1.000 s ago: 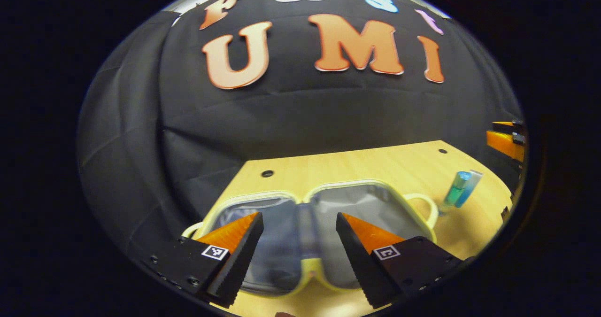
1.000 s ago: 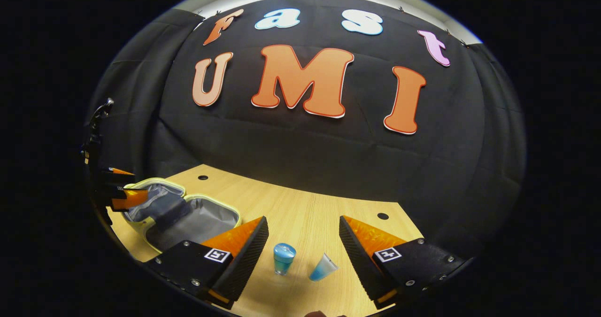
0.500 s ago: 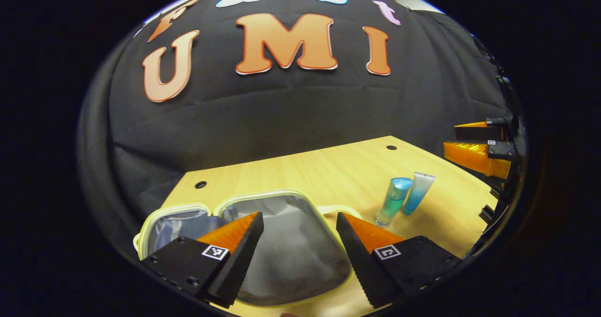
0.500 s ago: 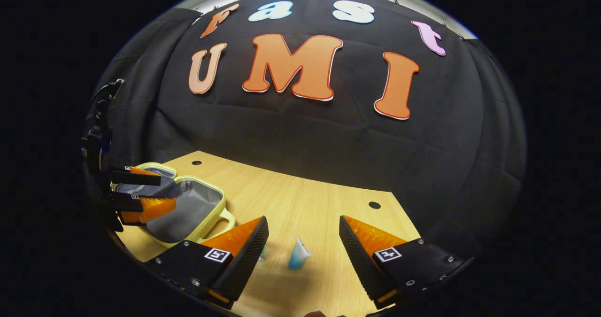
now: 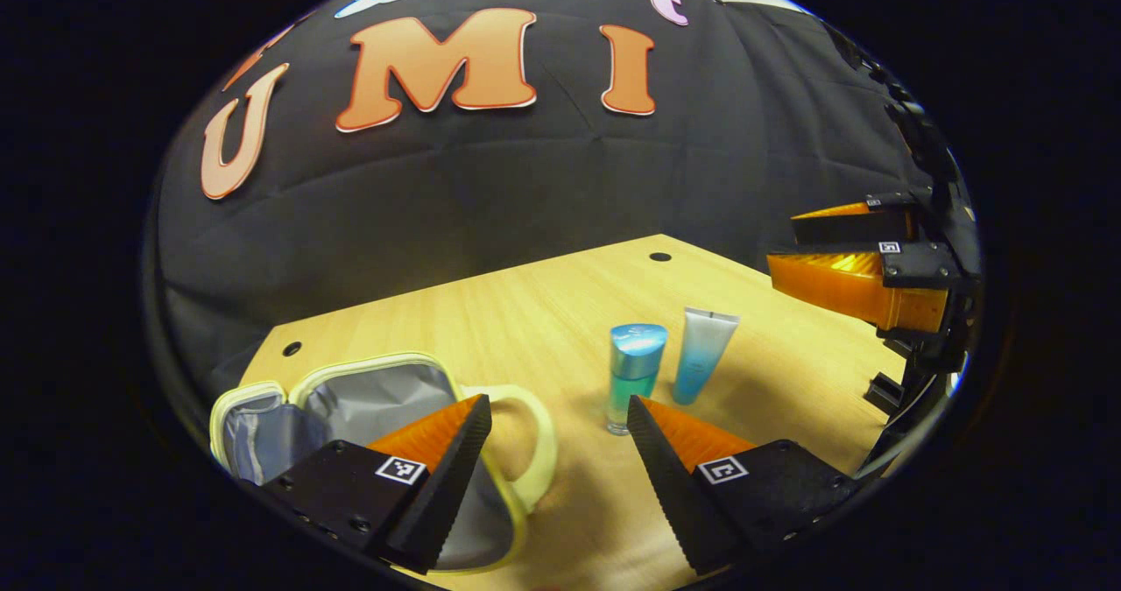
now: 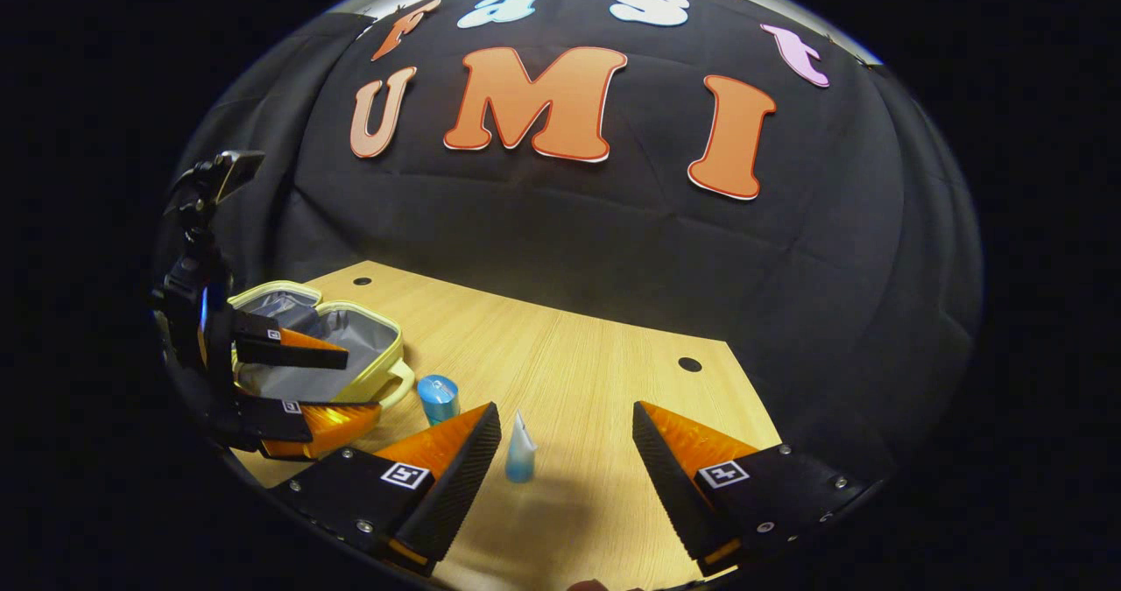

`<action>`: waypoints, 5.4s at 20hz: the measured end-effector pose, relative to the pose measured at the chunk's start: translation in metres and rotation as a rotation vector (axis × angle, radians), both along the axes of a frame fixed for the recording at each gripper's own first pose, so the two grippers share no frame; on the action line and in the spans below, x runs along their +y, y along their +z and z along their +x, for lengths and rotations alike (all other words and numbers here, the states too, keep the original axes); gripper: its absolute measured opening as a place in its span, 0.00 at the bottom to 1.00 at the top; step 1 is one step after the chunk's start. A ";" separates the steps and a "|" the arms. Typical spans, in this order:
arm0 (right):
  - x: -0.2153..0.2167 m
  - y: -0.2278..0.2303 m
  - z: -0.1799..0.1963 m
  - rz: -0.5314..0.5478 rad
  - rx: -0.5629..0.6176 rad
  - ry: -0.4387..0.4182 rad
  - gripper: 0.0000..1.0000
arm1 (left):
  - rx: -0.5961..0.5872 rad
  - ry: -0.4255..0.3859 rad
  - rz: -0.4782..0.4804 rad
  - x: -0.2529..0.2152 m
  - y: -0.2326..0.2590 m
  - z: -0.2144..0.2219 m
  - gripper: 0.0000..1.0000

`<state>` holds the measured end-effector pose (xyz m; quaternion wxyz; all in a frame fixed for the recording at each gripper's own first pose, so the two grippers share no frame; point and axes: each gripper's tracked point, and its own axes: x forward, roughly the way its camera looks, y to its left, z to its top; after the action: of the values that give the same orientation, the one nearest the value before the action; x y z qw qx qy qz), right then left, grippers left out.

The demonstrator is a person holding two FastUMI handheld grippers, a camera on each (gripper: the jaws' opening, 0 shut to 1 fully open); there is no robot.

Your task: First open the suitcase, pack the skin care products into it, and then close the suitcase.

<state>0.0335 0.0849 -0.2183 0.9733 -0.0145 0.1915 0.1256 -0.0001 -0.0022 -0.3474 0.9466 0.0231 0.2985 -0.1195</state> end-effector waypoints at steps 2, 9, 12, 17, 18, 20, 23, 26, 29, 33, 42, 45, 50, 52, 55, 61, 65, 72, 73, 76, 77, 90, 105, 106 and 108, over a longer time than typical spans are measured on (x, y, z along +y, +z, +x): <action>-0.002 -0.001 0.000 0.001 0.001 0.017 0.96 | 0.004 -0.009 -0.014 -0.014 -0.010 0.004 0.97; -0.005 -0.012 -0.004 -0.025 0.022 0.110 0.96 | 0.048 0.020 -0.087 -0.053 -0.050 0.026 0.97; -0.004 -0.018 -0.006 -0.024 0.034 0.141 0.96 | 0.079 0.050 -0.108 -0.058 -0.069 0.031 0.97; 0.004 -0.030 -0.014 -0.045 0.031 0.209 0.96 | 0.087 0.036 -0.093 -0.064 -0.085 0.046 0.80; 0.007 -0.035 -0.015 -0.041 0.039 0.217 0.96 | 0.087 0.045 -0.097 -0.064 -0.085 0.045 0.64; 0.012 -0.046 -0.016 -0.022 0.043 0.226 0.96 | 0.080 0.050 -0.105 -0.063 -0.085 0.045 0.48; 0.021 -0.072 -0.012 0.002 0.072 0.233 0.96 | 0.072 0.069 -0.101 -0.057 -0.083 0.046 0.45; 0.031 -0.092 -0.007 0.001 0.085 0.244 0.96 | 0.017 0.097 -0.074 -0.046 -0.063 0.048 0.41; 0.039 -0.109 0.004 -0.028 0.098 0.279 0.97 | -0.010 0.140 -0.079 -0.035 -0.036 0.045 0.41; 0.053 -0.124 0.016 -0.001 0.121 0.313 0.96 | -0.046 0.248 -0.112 0.000 0.007 0.043 0.41; 0.076 -0.143 0.017 0.004 0.181 0.349 0.40 | -0.060 0.377 0.003 0.082 0.055 0.008 0.41; 0.086 -0.124 0.008 -0.008 0.178 0.365 0.37 | -0.058 0.404 0.013 0.106 0.068 0.000 0.41; 0.099 -0.072 -0.004 0.018 0.174 0.353 0.37 | -0.038 0.403 0.005 0.138 0.089 -0.007 0.41; 0.104 -0.048 -0.005 0.014 0.148 0.346 0.37 | -0.028 0.401 0.004 0.154 0.091 -0.009 0.41; 0.119 -0.015 -0.008 0.034 0.115 0.334 0.37 | 0.011 0.392 0.003 0.179 0.088 -0.018 0.41; 0.150 0.026 -0.018 0.059 0.100 0.325 0.37 | 0.154 0.349 -0.026 0.213 0.061 -0.040 0.41; 0.167 0.025 -0.037 0.037 0.122 0.306 0.37 | 0.302 0.284 -0.054 0.213 0.027 -0.055 0.41; 0.205 0.022 -0.064 0.040 0.195 0.237 0.37 | 0.497 0.157 -0.102 0.200 -0.034 -0.078 0.43; 0.212 0.023 -0.067 0.047 0.203 0.223 0.37 | 0.521 0.146 -0.104 0.200 -0.040 -0.080 0.42; 0.229 0.022 -0.077 0.060 0.251 0.222 0.37 | 0.575 0.139 -0.145 0.195 -0.051 -0.088 0.42; 0.232 0.022 -0.078 0.065 0.262 0.228 0.32 | 0.584 0.144 -0.148 0.196 -0.053 -0.087 0.42; 0.253 0.003 -0.040 0.168 0.367 0.334 0.32 | 0.712 0.267 -0.093 0.198 -0.089 -0.067 0.42; 0.275 -0.029 -0.022 0.244 0.525 0.452 0.37 | 0.629 0.403 -0.158 0.214 -0.047 -0.066 0.61; 0.277 -0.033 -0.023 0.236 0.549 0.459 0.37 | 0.596 0.411 -0.157 0.220 -0.034 -0.070 0.65; 0.289 -0.034 -0.024 0.242 0.569 0.480 0.33 | 0.527 0.438 -0.148 0.240 -0.008 -0.076 0.72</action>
<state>0.0098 0.3736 -0.2526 0.8190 0.0915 0.4285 0.3705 -0.0759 0.2374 -0.3555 0.8392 -0.1420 0.5211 0.0632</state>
